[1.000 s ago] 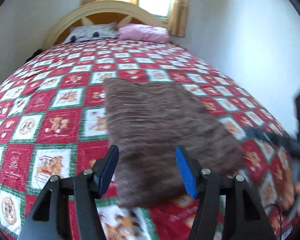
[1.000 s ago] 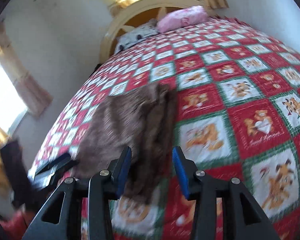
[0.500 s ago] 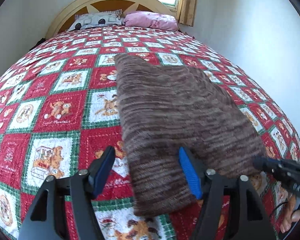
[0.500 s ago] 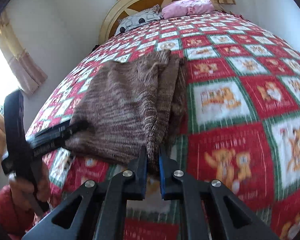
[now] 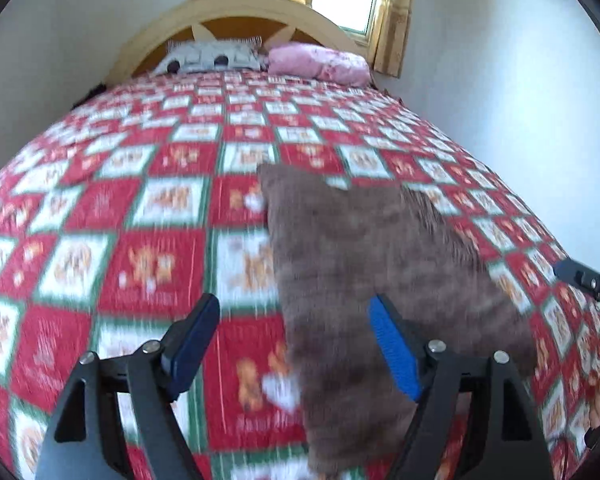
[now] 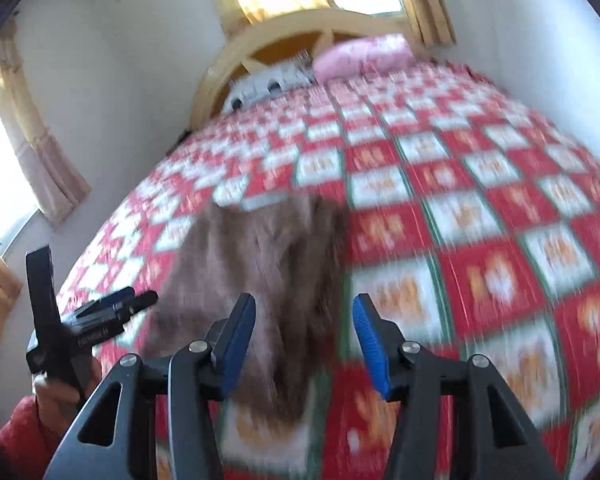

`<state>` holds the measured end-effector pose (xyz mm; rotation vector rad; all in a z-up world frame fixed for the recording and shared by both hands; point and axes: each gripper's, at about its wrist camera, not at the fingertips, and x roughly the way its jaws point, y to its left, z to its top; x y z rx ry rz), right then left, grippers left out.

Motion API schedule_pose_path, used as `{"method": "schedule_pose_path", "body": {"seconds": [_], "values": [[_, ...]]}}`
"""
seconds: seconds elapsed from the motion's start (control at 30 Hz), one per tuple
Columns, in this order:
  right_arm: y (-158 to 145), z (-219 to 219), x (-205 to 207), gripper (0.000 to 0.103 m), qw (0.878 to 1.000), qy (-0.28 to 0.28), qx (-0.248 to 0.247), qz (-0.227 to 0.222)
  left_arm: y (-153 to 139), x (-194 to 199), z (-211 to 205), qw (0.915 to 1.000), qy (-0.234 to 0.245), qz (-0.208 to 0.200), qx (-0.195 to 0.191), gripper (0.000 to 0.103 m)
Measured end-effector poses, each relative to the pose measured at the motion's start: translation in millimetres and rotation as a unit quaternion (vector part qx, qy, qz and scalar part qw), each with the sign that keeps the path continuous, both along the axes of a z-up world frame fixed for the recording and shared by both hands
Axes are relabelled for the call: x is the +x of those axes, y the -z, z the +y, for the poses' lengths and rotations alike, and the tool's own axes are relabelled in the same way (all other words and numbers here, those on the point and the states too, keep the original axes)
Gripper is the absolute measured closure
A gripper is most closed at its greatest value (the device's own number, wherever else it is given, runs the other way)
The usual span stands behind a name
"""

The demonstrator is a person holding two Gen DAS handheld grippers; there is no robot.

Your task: Fold small clothes

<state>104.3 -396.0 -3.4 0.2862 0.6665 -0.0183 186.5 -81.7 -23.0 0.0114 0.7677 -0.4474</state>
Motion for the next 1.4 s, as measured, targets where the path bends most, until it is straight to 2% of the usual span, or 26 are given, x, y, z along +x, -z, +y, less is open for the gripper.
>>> {"method": "schedule_pose_path", "body": {"seconds": [0.07,0.13,0.17,0.2,0.23,0.3,0.33,0.4,0.5,0.57,0.67,0.7,0.73,0.77,0.83,0.9,0.97,1.07,1.1,1.17,1.2,1.3,1.4], "values": [[5.2,9.5,43.0,0.051,0.999,-0.011,-0.012,0.034,-1.5,16.9,-14.1,0.9999,-0.008,0.001,0.009,0.023],[19.6,13.6,77.2,0.052,0.997,0.001,-0.024,0.072,4.2,31.8,-21.7,0.9997,-0.013,0.015,0.01,0.023],[30.2,14.4,93.5,0.056,0.995,0.007,-0.032,0.096,10.4,40.6,-27.1,0.9993,-0.019,0.029,0.015,0.023],[39.1,14.2,103.8,0.079,0.993,0.007,-0.034,0.112,17.5,47.2,-30.1,0.9986,-0.028,0.04,0.02,0.023],[53.4,14.2,116.0,0.097,0.99,0.006,-0.035,0.134,24.3,52.6,-30.4,0.9977,-0.038,0.051,0.023,0.023],[64.9,13.7,119.7,0.097,0.989,0.013,-0.06,0.133,40.8,57.0,-23.1,0.9957,-0.049,0.078,0.004,0.02],[67.6,16.2,119.3,0.097,0.988,0.019,-0.092,0.122,46.8,57.0,-18.7,0.995,-0.051,0.084,-0.015,0.014],[73.4,13.4,121.7,0.097,0.987,0.037,-0.114,0.105,54.9,54.1,-8.9,0.9941,-0.054,0.079,-0.05,0.01],[76.0,1.1,130.4,0.097,0.99,0.055,-0.081,0.098,54.6,53.0,-9.6,0.9943,-0.048,0.08,-0.052,0.009],[75.4,-0.1,133.5,0.096,0.99,0.045,-0.085,0.102,54.7,51.3,-10.5,0.9947,-0.048,0.077,-0.049,0.009],[64.8,0.9,129.2,0.093,0.99,0.026,-0.094,0.105,55.4,50.9,-6.8,0.9937,-0.046,0.078,-0.065,0.009],[58.2,-1.8,125.6,0.093,0.991,0.037,-0.084,0.099,55.5,51.0,-4.9,0.9934,-0.046,0.078,-0.07,0.009],[43.4,-3.2,117.7,0.093,0.992,0.065,-0.083,0.071,55.3,51.8,-3.8,0.9931,-0.046,0.079,-0.075,0.009],[32.4,-0.2,114.3,0.093,0.993,0.069,-0.088,0.047,55.3,51.9,-2.3,0.9926,-0.046,0.079,-0.08,0.009],[15.7,16.9,122.4,0.093,0.994,0.031,-0.105,0.03,54.7,51.9,-1.4,0.9921,-0.048,0.077,-0.086,0.009],[12.2,33.3,144.2,0.093,0.991,0.002,-0.126,0.048,54.5,51.8,-1.3,0.992,-0.049,0.077,-0.088,0.009],[22.2,40.2,172.7,0.093,0.988,-0.009,-0.131,0.078,54.4,52.4,0.7,0.9912,-0.049,0.077,-0.096,0.009],[61.0,25.1,207.7,0.093,0.983,0.023,-0.107,0.148,54.7,50.9,9.2,0.9884,-0.051,0.079,-0.119,0.009],[66.0,15.6,210.1,0.093,0.987,0.038,-0.093,0.125,54.9,51.3,12.5,0.9868,-0.052,0.08,-0.131,0.009],[68.7,2.0,208.7,0.093,0.99,0.064,-0.073,0.106,56.0,52.6,18.4,0.9831,-0.053,0.085,-0.153,0.009],[73.0,-11.9,206.7,0.093,0.989,0.092,-0.046,0.103,56.3,53.9,20.1,0.9815,-0.054,0.087,-0.162,0.009],[76.1,-33.1,200.1,0.093,0.991,0.097,0.029,0.09,57.1,54.0,20.0,0.9812,-0.054,0.086,-0.164,0.009],[68.7,-25.5,195.2,0.093,0.991,0.094,0.017,0.09,56.7,53.2,16.2,0.9835,-0.054,0.083,-0.152,0.009]]}}
